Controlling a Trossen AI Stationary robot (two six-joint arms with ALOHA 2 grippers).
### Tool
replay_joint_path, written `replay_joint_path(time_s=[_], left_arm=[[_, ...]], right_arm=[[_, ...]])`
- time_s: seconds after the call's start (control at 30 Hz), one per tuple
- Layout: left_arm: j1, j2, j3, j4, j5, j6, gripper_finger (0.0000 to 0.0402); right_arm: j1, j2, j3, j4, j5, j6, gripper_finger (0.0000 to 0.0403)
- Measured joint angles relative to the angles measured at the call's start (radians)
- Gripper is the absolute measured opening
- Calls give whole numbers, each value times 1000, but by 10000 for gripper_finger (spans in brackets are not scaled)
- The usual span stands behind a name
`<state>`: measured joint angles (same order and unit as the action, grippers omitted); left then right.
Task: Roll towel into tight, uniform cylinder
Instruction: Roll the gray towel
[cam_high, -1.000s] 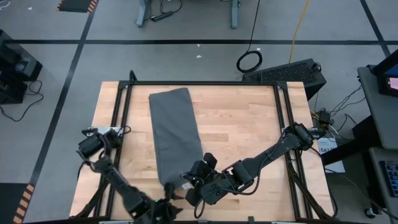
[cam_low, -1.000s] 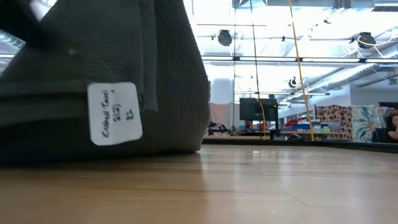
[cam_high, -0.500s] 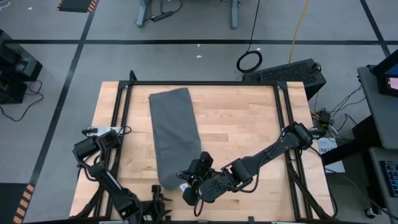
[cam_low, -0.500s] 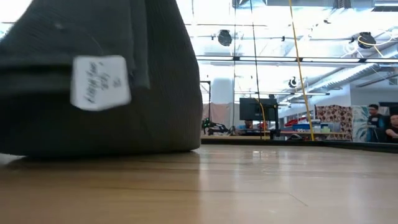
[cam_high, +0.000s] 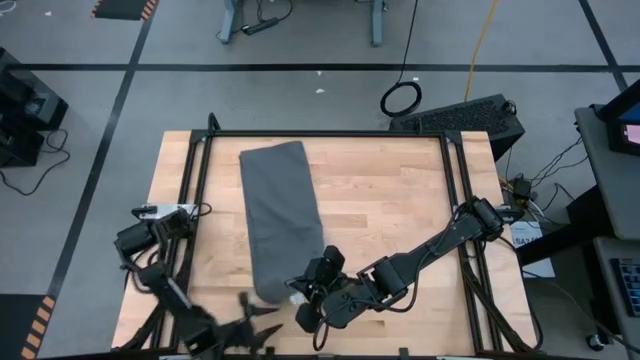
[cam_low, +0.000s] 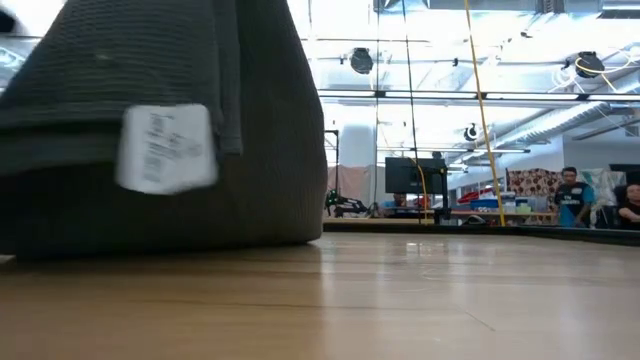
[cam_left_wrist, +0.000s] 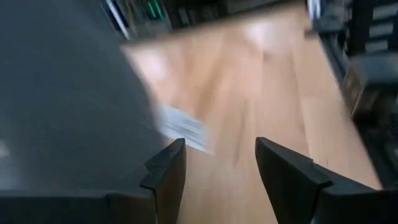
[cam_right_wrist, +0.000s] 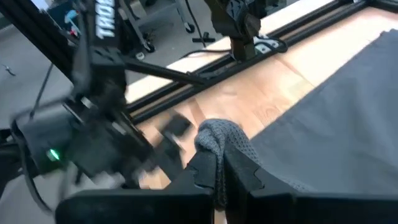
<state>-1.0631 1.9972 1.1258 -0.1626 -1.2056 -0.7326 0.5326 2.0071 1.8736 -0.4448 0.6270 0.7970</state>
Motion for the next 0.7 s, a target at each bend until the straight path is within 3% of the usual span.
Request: replay_joint_path(time_s=[0.1, 0.2, 0.3, 0.43, 0.7], left_arm=[[-68, -4, 6, -8, -186, 47, 199], [-107, -29, 7, 0, -208, 42, 199], [-114, -39, 8, 3, -120, -80, 199], [-91, -8, 8, 1, 155, -194, 199], [14, 72, -21, -16, 113, -323, 199]], right_arm=[[8, 0, 0, -38, -2, 28, 0], [13, 0, 0, -58, 3, 43, 0], [14, 0, 0, -40, 38, 48, 0], [12, 0, 0, 30, 95, 15, 0], [19, 0, 0, 167, 111, -49, 0]])
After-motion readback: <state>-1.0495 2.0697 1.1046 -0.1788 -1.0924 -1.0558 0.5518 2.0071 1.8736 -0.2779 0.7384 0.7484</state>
